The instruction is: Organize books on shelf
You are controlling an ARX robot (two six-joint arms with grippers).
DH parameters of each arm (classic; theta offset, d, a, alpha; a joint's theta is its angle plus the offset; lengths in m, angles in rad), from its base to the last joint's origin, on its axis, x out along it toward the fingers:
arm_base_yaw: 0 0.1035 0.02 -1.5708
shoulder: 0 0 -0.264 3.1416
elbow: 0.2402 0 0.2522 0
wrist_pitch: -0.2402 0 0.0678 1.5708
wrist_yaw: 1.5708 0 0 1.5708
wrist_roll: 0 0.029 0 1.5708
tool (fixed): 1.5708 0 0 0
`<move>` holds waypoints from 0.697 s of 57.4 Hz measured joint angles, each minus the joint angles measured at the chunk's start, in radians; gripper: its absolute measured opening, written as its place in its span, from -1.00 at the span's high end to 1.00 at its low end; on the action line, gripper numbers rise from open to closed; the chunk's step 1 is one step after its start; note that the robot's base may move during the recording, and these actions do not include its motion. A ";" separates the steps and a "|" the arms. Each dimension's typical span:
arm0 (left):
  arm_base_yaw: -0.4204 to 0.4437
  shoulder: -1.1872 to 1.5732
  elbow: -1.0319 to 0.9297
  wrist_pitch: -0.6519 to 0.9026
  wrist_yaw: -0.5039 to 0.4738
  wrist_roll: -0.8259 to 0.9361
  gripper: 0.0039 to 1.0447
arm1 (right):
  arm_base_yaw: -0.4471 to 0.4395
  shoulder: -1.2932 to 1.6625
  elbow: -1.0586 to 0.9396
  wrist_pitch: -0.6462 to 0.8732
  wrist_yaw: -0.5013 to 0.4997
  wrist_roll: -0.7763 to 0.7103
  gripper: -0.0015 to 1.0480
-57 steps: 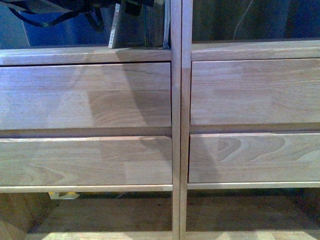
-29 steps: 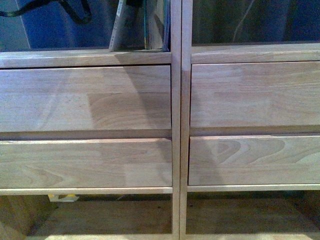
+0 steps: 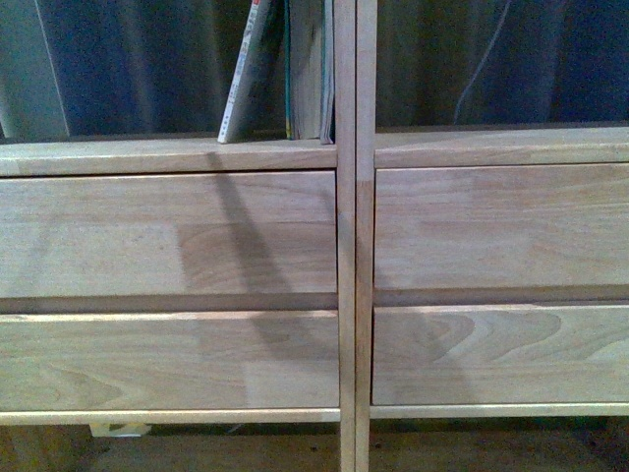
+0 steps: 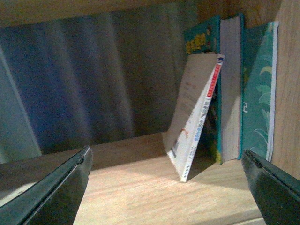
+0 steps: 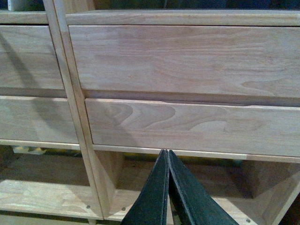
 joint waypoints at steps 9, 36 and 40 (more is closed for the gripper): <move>0.064 -0.250 -0.213 -0.036 0.083 -0.035 -0.86 | 0.000 0.000 0.000 0.000 0.000 0.000 0.94; 0.079 -0.481 -0.515 -0.235 -0.152 -0.155 0.34 | 0.000 0.000 0.000 0.000 0.000 0.000 0.94; 0.107 -0.518 -0.575 -0.214 -0.102 -0.156 0.58 | 0.000 0.000 0.000 0.000 0.000 0.000 0.94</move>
